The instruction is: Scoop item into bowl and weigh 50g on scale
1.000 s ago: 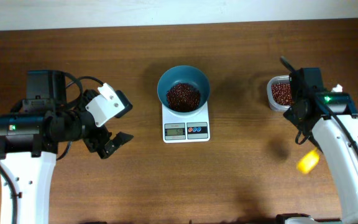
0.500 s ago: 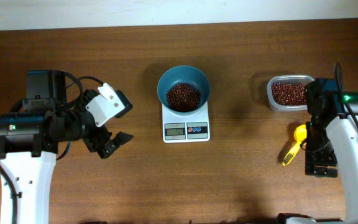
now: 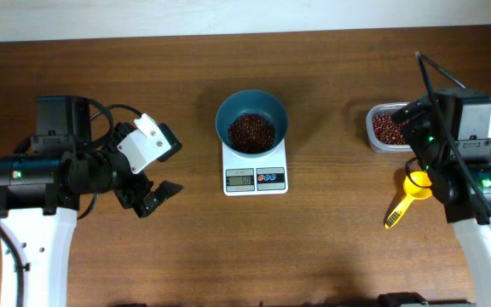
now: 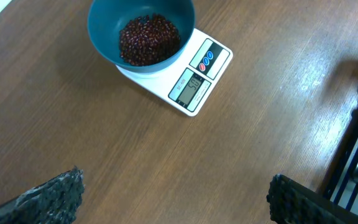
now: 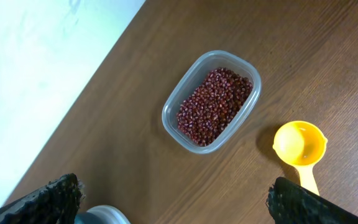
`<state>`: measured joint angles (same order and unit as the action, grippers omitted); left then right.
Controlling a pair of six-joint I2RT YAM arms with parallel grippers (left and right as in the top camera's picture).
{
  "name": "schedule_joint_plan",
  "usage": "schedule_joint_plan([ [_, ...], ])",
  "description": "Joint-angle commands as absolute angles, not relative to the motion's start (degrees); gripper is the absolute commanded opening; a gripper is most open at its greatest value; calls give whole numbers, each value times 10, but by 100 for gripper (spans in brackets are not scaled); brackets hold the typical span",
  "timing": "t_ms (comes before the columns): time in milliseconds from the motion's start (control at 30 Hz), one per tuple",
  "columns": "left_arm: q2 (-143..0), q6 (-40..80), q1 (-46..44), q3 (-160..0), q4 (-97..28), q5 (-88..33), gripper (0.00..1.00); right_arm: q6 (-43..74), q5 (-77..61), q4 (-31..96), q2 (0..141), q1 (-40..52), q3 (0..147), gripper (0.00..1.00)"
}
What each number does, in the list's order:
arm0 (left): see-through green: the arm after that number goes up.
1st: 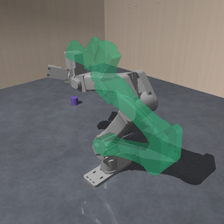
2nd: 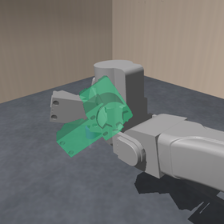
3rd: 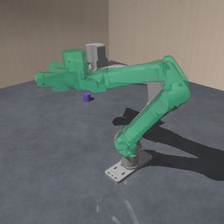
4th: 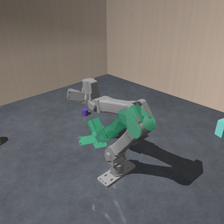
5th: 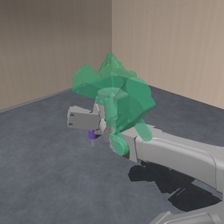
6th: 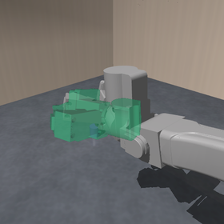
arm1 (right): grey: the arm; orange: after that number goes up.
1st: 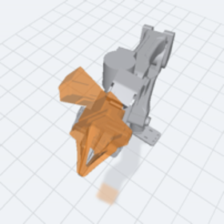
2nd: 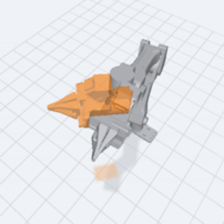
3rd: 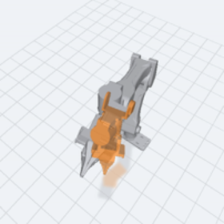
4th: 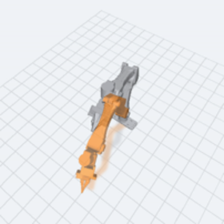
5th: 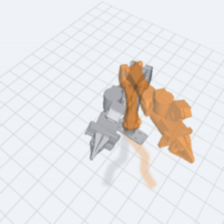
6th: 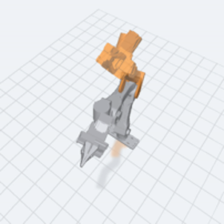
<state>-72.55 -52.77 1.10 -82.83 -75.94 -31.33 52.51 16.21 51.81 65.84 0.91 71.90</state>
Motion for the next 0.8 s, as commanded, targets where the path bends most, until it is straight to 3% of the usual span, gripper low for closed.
schedule_joint_plan([
  [0,-724,-535,13,-832,-760,-321,99,504,141,532,668,12,723,99],
  [133,-724,-535,13,-832,-760,-321,99,499,142,560,662,11,723,99],
  [433,-724,-535,13,-832,-760,-321,99,297,141,550,546,12,689,99],
  [567,-724,-535,13,-832,-760,-321,99,227,134,484,471,11,602,99],
  [767,-724,-535,13,-832,-760,-321,99,225,95,419,310,-33,458,99],
])
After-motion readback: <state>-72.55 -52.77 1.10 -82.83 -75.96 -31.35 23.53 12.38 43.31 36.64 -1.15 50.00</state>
